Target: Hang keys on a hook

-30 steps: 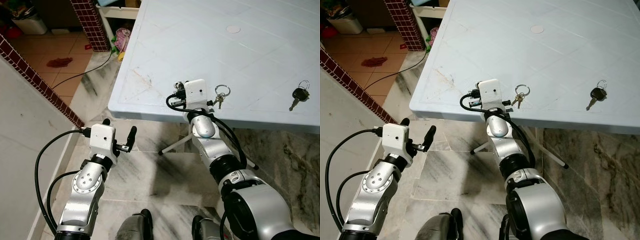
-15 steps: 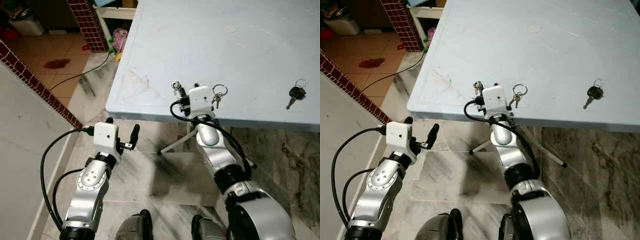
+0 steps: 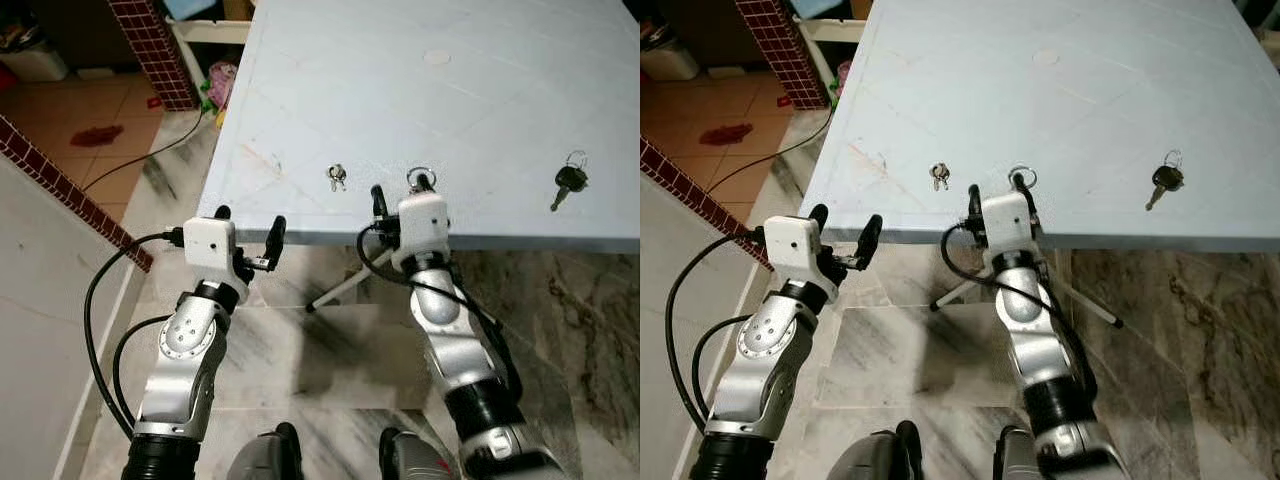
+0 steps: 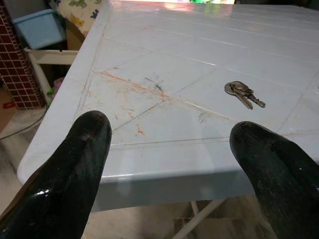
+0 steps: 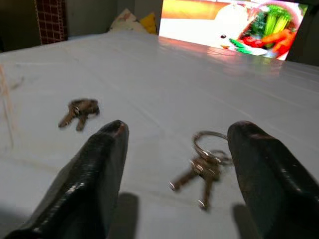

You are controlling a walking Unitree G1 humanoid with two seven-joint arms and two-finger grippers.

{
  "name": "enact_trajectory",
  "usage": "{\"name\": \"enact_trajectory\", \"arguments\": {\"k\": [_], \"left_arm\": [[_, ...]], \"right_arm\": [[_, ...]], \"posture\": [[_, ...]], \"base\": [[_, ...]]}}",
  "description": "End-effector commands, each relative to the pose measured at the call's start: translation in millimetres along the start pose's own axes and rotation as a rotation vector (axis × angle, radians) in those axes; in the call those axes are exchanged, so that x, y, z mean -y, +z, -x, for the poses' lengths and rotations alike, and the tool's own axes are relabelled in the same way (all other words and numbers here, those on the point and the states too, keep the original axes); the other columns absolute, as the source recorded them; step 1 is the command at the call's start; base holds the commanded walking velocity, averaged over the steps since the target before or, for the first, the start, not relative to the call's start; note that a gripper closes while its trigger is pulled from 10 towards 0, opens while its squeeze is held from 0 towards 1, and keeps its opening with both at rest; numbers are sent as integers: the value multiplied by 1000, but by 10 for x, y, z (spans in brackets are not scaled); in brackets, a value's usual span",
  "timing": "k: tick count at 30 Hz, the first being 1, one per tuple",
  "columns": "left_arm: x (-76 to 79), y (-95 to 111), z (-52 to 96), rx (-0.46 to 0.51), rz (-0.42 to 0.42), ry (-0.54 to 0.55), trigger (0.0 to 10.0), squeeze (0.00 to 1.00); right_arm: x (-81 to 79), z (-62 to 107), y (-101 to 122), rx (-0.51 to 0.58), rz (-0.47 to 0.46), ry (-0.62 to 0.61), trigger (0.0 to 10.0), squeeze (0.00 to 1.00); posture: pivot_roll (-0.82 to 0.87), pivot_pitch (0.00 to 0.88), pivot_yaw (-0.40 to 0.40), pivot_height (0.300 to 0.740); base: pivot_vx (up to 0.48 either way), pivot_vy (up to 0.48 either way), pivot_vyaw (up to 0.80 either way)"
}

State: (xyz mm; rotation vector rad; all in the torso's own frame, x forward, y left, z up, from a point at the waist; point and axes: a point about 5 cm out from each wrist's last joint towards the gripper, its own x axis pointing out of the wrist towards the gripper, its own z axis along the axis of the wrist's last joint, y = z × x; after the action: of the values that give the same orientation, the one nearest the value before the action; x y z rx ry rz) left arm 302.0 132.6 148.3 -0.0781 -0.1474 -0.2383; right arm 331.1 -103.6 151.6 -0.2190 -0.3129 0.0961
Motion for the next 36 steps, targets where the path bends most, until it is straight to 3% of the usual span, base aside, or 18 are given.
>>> {"name": "enact_trajectory", "arguments": {"k": [1,11,17,36], "left_arm": [[-91,31,28,18,15,35,10000,0],[-167,71,111,34,32,62,10000,0],[-151,65,118,33,34,60,10000,0],[-130,43,129,16,22,46,10000,0]], "right_arm": [[-7,42,129,46,17,16,10000,1000],[61,224,96,-2,31,11,10000,1000],[35,254,139,-9,41,27,10000,1000],[14,274,237,11,82,54,10000,1000]], "posture": [[-75,190,93,740],[-76,189,83,740],[-75,190,73,740],[-71,197,72,740]], "base": [[0,0,0],[0,0,0],[0,0,0],[272,0,0]]}}
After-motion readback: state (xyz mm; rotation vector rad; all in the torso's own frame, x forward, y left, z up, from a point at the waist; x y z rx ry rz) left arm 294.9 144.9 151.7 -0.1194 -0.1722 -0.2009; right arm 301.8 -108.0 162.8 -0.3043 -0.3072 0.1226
